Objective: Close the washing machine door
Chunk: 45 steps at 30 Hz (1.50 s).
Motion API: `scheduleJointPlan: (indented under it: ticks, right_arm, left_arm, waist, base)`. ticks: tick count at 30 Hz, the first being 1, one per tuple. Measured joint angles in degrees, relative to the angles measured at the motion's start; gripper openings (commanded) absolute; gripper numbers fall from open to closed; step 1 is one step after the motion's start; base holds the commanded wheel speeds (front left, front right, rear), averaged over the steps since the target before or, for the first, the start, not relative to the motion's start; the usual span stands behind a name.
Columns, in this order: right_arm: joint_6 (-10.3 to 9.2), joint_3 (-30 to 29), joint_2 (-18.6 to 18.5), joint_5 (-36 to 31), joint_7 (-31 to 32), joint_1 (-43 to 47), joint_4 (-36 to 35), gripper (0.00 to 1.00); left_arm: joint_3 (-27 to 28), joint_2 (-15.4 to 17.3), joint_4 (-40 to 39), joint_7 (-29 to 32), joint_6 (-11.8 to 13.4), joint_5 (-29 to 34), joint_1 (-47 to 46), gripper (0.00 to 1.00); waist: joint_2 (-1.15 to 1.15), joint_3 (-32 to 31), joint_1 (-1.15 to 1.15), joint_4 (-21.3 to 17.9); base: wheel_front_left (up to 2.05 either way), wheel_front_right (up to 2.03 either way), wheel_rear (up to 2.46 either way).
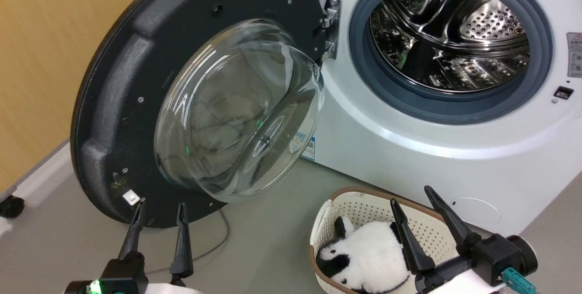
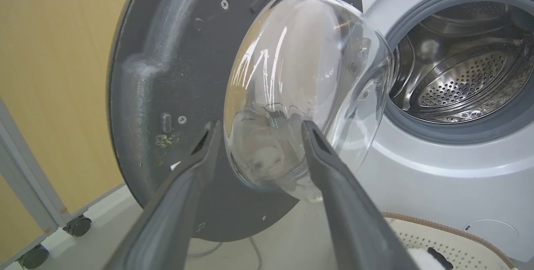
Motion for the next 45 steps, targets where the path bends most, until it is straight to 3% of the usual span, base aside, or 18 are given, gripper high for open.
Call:
scheduleJointPlan:
  ticks: [14,26,27,28,29,33,37,41,45]
  right_arm:
    - [0.0,1.5,-0.3,1.0,-1.8,-0.1,0.5,1.0]
    - [0.0,0.8,-0.1,1.0,-2.0,0.0,0.5,1.0]
    - [0.0,0.7,-0.1,1.0,-2.0,0.0,0.5,1.0]
    - [0.0,0.7,-0.1,0.9,-2.0,0.0,0.5,1.0]
    - [0.0,0.6,0.0,0.9,-2.0,0.0,0.5,1.0]
    - [0.0,0.0,0.0,0.9,-2.0,0.0,0.4,1.0]
    - [0.0,-1.2,0.0,0.3,-2.0,0.5,-0.1,1.0]
    - [0.0,-1.8,0.0,-0.4,-2.0,1.4,-0.6,1.0]
    - [0.0,-2.6,-0.1,-0.7,-2.0,1.8,-1.2,1.0]
  left_arm:
    - [0.4,0.0,-0.5,-1.9,-0.1,0.0,1.3,1.0]
    - [0.5,0.0,-0.5,-1.9,-0.3,0.1,1.5,1.0]
    - [0.6,0.0,-0.7,-1.9,-0.3,0.0,1.5,0.85]
    - [0.9,0.0,-1.1,-1.9,-0.3,0.0,1.5,0.06]
    - [1.2,-0.1,-1.6,-1.9,-0.2,-0.4,1.4,0.0]
    - [3.7,-0.1,-5.6,-1.9,0.0,-1.7,0.7,0.0]
    - [10.6,1.6,-13.3,-2.0,-0.2,-2.8,-3.1,0.0]
    - [15.1,5.8,-14.4,-2.0,-2.9,-4.2,-7.3,0.0]
    - [18.2,11.4,-9.0,-2.0,-6.6,-6.9,-12.7,0.0]
  waist:
    - [0.0,-0.2,0.0,3.6]
    - [0.0,0.1,0.0,3.8]
    - [0.0,0.2,0.0,3.8]
    - [0.0,0.2,0.0,3.9]
    - [0.0,0.2,0.0,3.9]
    - [0.0,0.4,0.0,4.0]
    - [0.0,0.7,0.0,3.8]
    - [0.0,1.2,0.0,3.6]
    - [0.0,1.8,0.0,3.4]
  base:
    - [0.0,0.0,0.0]
    - [0.0,0.0,0.0]
    - [0.0,0.0,0.0]
    - [0.0,0.0,0.0]
    - [0.0,0.0,0.0]
    - [0.0,0.0,0.0]
    - [0.0,0.0,0.0]
    - [0.0,0.0,0.0]
    - [0.0,0.0,0.0]
